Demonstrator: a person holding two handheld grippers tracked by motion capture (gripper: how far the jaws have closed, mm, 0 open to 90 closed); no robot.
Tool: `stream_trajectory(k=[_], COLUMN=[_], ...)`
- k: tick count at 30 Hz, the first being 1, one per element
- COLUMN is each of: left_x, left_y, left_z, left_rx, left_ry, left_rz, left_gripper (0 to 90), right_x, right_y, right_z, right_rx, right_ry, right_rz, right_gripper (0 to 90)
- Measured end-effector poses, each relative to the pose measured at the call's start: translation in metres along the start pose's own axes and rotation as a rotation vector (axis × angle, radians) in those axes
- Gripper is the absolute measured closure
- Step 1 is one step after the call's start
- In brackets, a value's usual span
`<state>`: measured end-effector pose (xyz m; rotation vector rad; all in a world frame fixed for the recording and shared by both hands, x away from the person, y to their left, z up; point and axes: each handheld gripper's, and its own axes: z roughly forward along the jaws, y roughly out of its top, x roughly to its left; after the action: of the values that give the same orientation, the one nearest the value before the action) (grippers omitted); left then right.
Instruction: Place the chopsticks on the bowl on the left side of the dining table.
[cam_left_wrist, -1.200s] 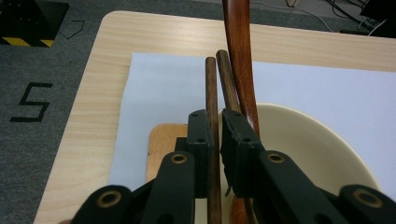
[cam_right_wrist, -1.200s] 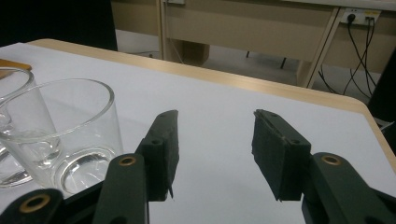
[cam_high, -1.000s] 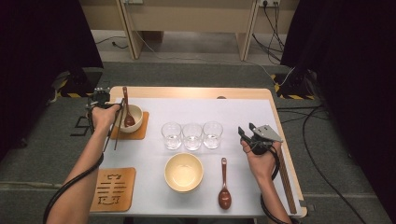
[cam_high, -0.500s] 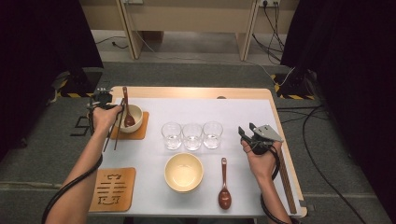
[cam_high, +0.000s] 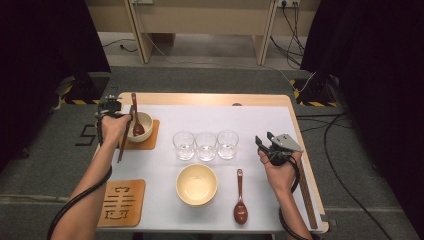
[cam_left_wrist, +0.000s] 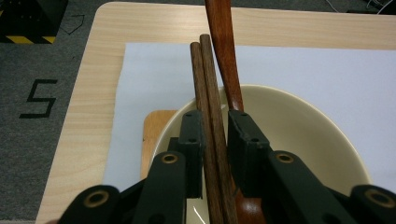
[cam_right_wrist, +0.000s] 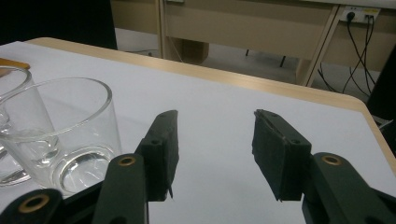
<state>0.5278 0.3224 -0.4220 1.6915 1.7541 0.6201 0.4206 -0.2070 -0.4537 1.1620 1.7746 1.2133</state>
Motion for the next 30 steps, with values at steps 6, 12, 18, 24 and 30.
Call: stream_trajectory(k=[6,12,18,24,30], left_x=[0.002,0.008,0.016,0.028,0.032], left_y=[-0.002,-0.007,-0.019,-0.035,-0.052], left_z=[-0.006,-0.022,-0.045,-0.064,-0.077], left_rx=[-0.013,-0.038,-0.054,-0.046,-0.039], left_ry=[-0.009,-0.045,-0.088,-0.114,-0.140], left_rz=[0.027,0.053,0.095,0.125,0.157], left_gripper=[70.5,70.4,77.8,85.2,88.8], right_x=[0.000,0.000,-0.001,-0.001,-0.001], right_y=[0.000,0.000,0.001,0.001,0.001], right_z=[0.000,-0.001,-0.002,-0.003,-0.003], right_rx=[-0.003,-0.001,0.005,0.007,0.011], right_ry=[-0.004,-0.002,-0.003,-0.004,-0.006], right_rz=[0.002,0.007,0.006,0.010,0.013], right_gripper=[51.0,51.1,51.2,51.3,51.1])
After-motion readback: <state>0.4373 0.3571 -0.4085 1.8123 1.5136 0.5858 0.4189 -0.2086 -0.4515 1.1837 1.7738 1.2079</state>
